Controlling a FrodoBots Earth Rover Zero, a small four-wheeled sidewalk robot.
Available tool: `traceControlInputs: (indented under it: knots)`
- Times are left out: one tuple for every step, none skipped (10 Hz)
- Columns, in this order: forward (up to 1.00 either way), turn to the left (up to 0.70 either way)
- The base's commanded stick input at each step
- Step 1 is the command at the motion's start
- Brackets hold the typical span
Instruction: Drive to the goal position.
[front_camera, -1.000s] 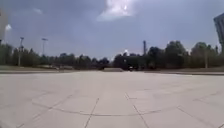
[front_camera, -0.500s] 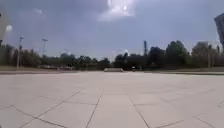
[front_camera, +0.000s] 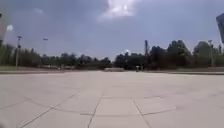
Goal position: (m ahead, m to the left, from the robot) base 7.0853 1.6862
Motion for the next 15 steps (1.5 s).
traceControlInputs:
  knots:
    - [0.7,0.0]
    - [0.7,0.0]
    - [0.7,0.0]
    - [0.7,0.0]
    - [0.7,0.0]
    - [0.7,0.0]
    - [0.7,0.0]
    - [0.7,0.0]
    - [0.7,0.0]
    - [0.7,0.0]
    - [0.7,0.0]
    - [0.7,0.0]
    - [0.7,0.0]
    - [0.7,0.0]
    - [0.7,0.0]
